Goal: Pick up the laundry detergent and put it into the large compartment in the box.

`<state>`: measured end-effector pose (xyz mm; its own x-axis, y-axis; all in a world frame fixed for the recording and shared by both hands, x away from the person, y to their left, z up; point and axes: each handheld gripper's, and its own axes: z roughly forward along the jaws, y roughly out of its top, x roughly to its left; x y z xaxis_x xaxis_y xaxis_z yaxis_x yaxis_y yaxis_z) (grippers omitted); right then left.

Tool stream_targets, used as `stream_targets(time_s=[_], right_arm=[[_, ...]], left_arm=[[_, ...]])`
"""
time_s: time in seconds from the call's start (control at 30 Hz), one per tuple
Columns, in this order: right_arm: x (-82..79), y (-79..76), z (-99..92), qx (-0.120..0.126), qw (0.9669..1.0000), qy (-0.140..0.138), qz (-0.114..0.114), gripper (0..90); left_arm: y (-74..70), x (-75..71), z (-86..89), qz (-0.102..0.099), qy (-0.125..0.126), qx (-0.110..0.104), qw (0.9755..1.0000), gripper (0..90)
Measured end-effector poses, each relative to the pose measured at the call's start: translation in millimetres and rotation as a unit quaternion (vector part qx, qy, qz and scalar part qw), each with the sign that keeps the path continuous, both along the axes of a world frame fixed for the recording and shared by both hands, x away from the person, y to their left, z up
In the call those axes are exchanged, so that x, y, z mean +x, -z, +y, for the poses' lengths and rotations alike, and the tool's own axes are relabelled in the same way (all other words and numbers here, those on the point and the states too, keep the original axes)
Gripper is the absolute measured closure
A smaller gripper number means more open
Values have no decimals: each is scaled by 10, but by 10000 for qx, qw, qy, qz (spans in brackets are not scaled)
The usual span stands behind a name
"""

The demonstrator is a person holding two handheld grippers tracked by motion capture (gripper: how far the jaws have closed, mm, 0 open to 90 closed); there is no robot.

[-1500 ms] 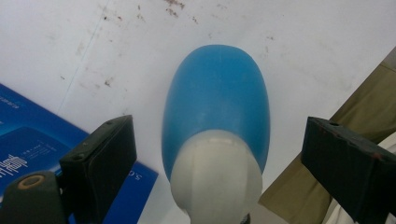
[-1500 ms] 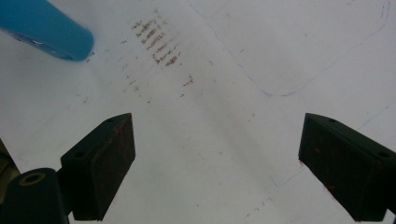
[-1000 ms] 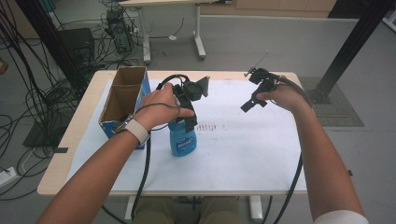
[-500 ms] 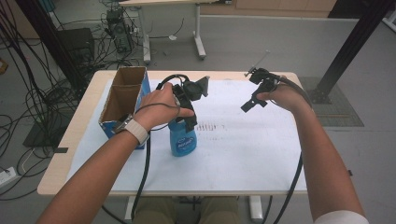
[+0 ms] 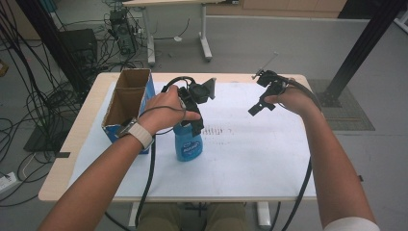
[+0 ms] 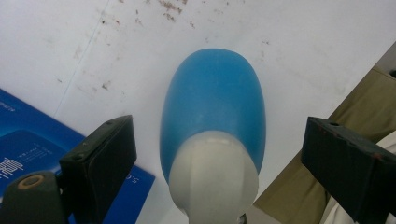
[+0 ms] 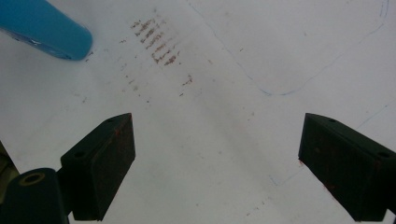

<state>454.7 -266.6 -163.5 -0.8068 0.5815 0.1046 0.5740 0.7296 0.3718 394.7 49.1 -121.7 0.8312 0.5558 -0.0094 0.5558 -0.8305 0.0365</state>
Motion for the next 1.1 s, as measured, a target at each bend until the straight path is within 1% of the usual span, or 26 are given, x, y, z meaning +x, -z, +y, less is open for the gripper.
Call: stream_targets(time_s=[0.47,0.77,0.83,1.1], right_arm=[[-8,-1,-3,-3,10000,26,0,108],[-12,2,-13,4,10000,15,-3,108],[-12,3,-16,10,10000,14,-7,108],[-9,2,-17,3,10000,27,4,108]], left_arm=[[10,-12,-17,-40,-20,58,10000,109],[10,-19,-22,-52,-27,56,10000,109],[18,-29,-43,-79,-13,107,9999,109],[20,-27,-43,-83,-14,102,9999,109]])
